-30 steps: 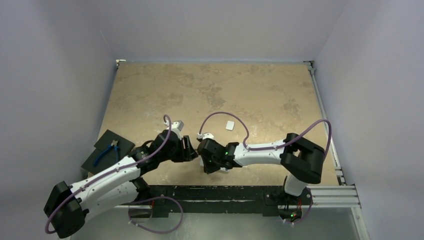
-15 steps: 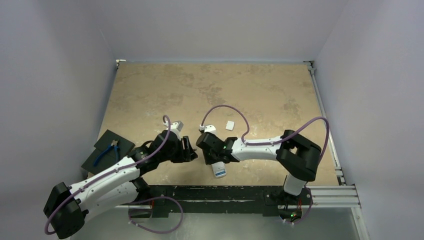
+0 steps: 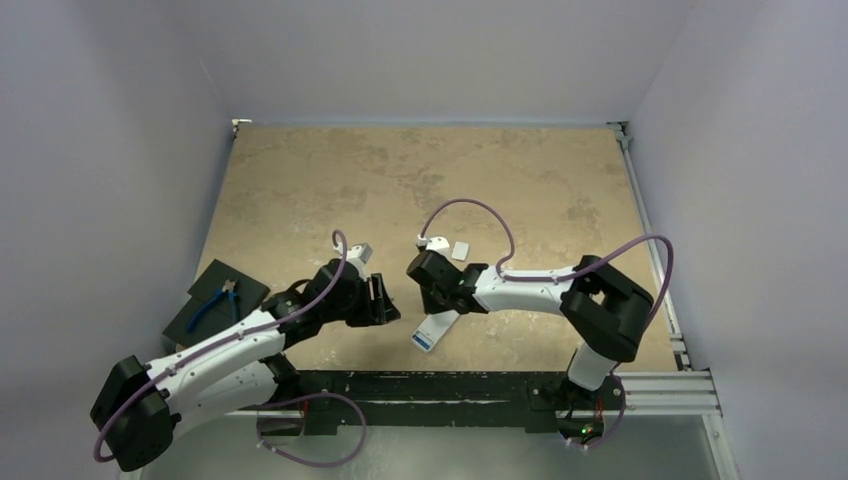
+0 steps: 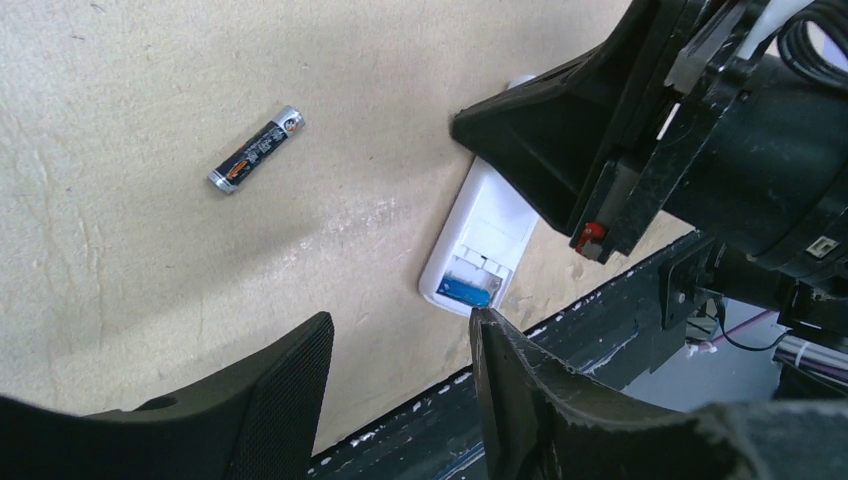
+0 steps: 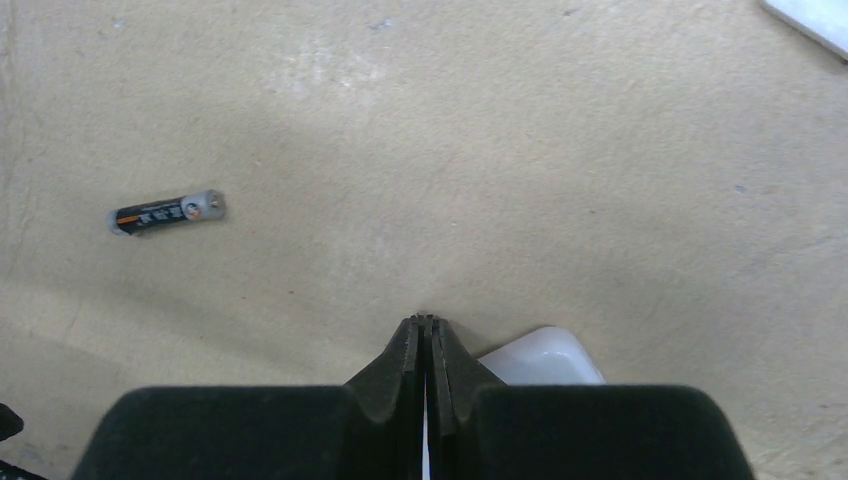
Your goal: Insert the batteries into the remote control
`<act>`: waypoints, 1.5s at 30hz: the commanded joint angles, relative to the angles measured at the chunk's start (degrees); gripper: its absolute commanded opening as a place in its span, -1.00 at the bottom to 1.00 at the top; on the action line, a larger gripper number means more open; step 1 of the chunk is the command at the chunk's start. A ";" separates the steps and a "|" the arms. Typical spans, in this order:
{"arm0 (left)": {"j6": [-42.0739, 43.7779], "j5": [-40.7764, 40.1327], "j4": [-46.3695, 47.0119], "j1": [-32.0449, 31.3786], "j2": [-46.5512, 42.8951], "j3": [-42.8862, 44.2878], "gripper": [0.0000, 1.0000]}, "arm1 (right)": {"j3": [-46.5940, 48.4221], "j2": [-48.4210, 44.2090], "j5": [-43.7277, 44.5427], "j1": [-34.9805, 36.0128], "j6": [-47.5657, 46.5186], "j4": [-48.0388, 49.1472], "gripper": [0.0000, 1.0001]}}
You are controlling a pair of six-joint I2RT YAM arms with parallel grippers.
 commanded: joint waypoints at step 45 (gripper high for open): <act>-6.52 1.80 10.52 -5.95 24.73 5.46 -0.14 | -7.03 -17.22 5.43 -1.15 0.69 -4.13 -0.64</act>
